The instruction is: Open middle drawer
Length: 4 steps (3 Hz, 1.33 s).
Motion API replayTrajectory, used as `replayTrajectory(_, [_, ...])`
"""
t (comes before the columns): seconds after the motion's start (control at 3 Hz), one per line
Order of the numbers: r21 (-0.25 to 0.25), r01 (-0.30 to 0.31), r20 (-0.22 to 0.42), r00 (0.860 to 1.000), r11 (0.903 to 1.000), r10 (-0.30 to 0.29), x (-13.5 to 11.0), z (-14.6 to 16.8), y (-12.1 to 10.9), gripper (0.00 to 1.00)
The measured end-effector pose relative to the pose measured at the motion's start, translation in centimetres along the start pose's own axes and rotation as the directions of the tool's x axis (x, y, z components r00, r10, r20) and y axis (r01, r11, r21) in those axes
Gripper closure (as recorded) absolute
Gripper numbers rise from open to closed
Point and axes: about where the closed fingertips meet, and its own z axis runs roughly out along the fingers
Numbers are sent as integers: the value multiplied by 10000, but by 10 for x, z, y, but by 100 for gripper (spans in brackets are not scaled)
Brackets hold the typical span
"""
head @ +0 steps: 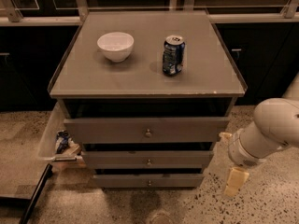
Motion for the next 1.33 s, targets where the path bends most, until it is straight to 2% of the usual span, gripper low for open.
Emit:
replayTrajectory(0.33, [-7,-2,14,10000,10000,2,0,1,0,0])
replayTrajectory(0.67, [-19,81,296,9995,10000,-80,1,28,1,0])
replayTrajectory(1.0, [128,442,614,9971,9989,-449,2,62,-1,0])
replayTrajectory(1.33, [521,1329,1431,9799,9898,-1391,4,116,-8,0])
